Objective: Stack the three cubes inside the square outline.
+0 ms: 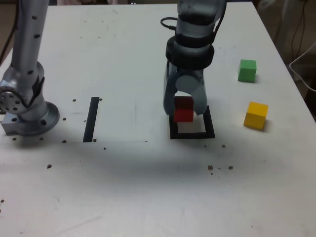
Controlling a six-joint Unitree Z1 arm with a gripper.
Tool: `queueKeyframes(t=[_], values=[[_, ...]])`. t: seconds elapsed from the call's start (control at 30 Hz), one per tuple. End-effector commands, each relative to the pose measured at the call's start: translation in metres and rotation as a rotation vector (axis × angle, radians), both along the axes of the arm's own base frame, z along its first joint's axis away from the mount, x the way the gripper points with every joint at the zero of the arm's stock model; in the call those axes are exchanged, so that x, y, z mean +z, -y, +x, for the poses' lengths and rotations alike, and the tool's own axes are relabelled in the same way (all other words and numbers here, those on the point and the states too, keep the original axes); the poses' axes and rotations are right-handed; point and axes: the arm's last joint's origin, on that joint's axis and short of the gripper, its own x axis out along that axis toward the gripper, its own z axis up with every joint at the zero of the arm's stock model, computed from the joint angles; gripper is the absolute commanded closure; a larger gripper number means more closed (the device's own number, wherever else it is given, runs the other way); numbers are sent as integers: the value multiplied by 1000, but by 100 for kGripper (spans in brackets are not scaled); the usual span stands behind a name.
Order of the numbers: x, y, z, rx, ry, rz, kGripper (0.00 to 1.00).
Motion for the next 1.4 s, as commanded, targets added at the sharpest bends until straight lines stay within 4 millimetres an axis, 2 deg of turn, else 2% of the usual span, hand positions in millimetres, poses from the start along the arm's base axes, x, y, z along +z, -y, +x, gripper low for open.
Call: queueKeyframes(t=[0.0,0.57,0.93,1.0,1.1,1.27,1.37], values=[[1,-2,4,2,-2,19,91],[-14,-7,14,13,-26,24,91],[-19,-7,14,14,-38,16,79],[-20,-7,14,14,-40,13,74],[-20,-7,14,15,-42,11,58],[-20,-9,13,20,-48,12,19],[-20,-9,12,20,-51,12,4]])
